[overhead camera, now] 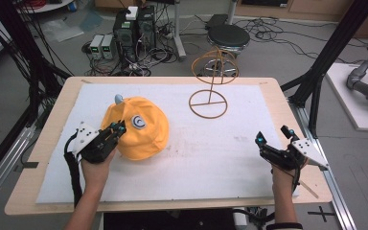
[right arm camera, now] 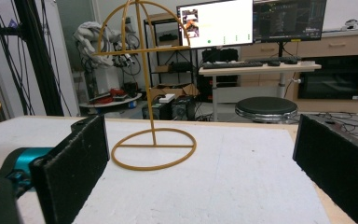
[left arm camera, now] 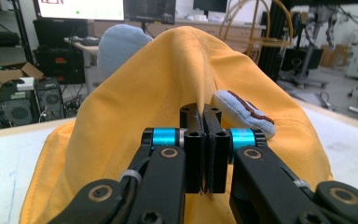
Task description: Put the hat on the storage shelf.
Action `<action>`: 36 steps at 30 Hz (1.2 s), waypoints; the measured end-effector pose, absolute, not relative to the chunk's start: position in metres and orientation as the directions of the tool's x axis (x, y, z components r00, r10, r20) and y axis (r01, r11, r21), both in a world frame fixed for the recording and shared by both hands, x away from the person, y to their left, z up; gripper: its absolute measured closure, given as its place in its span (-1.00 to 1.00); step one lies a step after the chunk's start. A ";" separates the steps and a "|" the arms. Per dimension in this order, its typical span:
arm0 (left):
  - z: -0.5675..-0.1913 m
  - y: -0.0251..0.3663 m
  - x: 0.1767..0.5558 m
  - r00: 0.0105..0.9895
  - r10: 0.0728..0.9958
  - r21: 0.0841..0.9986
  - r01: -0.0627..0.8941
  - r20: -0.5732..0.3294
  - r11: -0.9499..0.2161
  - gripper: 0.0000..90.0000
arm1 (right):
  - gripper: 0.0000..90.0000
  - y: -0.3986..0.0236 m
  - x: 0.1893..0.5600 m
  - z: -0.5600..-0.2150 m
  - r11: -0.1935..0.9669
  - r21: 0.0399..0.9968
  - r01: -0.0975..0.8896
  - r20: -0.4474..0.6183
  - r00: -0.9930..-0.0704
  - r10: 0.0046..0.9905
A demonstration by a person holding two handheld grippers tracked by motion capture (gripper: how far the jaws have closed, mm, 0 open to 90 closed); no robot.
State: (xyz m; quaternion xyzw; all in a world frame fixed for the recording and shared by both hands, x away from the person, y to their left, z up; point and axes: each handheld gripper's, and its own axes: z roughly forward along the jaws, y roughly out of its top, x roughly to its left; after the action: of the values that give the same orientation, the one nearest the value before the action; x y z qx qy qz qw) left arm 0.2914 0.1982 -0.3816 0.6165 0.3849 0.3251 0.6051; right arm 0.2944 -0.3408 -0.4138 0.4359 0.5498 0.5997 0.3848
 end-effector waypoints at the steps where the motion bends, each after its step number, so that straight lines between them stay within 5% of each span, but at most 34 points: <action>1: -0.379 0.199 0.293 0.491 0.868 0.996 0.076 -0.069 0.037 0.95 | -0.93 -0.341 0.294 -0.414 -0.099 0.995 0.018 0.100 -0.324 0.941; 36: -0.283 0.130 0.354 0.512 0.857 0.990 -0.082 -0.060 0.118 0.95 | -0.93 -0.335 0.297 -0.415 -0.078 0.997 0.014 0.078 -0.336 0.939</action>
State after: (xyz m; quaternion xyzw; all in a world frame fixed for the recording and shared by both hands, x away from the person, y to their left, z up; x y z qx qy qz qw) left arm 0.3545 0.1302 -0.2830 0.5621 0.3448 0.3537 0.6634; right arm 0.2970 -0.3352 -0.4153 0.4271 0.5579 0.5971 0.3870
